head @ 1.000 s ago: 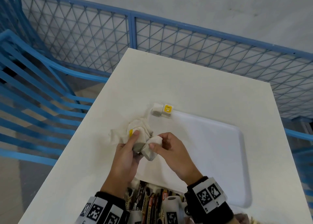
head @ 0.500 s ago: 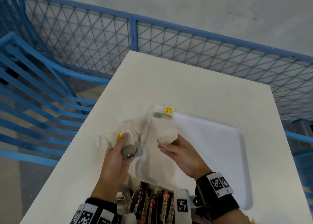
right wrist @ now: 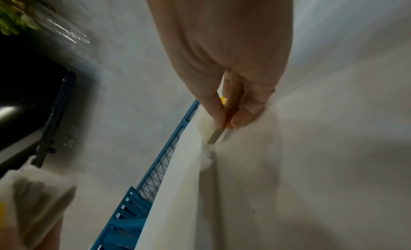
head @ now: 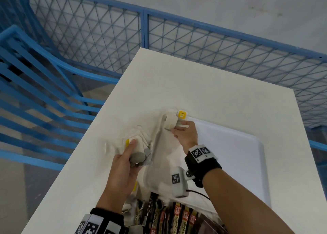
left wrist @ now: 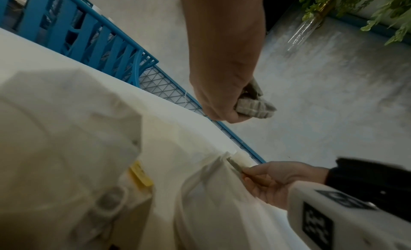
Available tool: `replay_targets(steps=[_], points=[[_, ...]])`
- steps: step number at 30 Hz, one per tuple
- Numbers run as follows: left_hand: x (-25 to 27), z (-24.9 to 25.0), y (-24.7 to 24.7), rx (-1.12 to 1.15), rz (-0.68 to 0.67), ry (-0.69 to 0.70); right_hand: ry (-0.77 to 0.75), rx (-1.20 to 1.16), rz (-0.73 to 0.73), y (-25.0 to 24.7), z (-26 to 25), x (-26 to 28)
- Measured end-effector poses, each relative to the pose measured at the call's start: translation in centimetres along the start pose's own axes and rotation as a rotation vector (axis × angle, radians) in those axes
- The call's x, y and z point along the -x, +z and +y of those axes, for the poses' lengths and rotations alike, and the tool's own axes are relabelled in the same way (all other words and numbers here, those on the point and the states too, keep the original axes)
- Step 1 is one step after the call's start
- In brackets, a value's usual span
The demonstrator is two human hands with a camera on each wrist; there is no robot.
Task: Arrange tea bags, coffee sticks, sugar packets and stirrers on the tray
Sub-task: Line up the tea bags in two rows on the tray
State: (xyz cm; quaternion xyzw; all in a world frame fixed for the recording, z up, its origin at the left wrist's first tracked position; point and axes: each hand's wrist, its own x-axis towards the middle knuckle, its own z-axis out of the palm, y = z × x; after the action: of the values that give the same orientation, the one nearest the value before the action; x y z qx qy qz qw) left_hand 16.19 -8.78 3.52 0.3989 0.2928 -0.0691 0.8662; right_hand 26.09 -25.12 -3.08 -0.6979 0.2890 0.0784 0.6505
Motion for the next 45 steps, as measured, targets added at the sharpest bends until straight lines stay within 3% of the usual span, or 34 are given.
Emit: replay_targets(steps=[9, 20, 22, 28, 32, 37, 42, 45], points=[[-0.7, -0.5, -0.2, -0.004, 0.023, -0.013, -0.076, 0.158, 0.130, 1.0, 0.0, -1.4], [-0.7, -0.5, 0.6, -0.033, -0.007, -0.015, -0.128, 0.216, 0.097, 1.1, -0.3, -0.3], [-0.7, -0.5, 0.8, -0.039, -0.009, -0.020, -0.182, 0.219, 0.026, 1.0, -0.6, 1.0], [-0.3, -0.5, 1.3, -0.049, -0.028, -0.036, -0.234, 0.141, -0.398, 0.0, -1.9, 6.6], [0.1, -0.6, 1.4, -0.040, -0.044, -0.055, -0.267, 0.154, -0.476, -0.9, -1.9, 7.8], [0.6, -0.5, 1.2, -0.048, -0.095, -0.091, -0.213, 0.050, -0.494, -2.1, -2.1, 8.3], [1.0, -0.7, 1.3, -0.066, -0.133, -0.100, -0.115, -0.156, -0.624, -2.9, -2.0, 8.7], [1.0, -0.7, 1.1, -0.087, -0.163, -0.104, -0.164, -0.067, -0.672, -3.5, -2.1, 9.1]])
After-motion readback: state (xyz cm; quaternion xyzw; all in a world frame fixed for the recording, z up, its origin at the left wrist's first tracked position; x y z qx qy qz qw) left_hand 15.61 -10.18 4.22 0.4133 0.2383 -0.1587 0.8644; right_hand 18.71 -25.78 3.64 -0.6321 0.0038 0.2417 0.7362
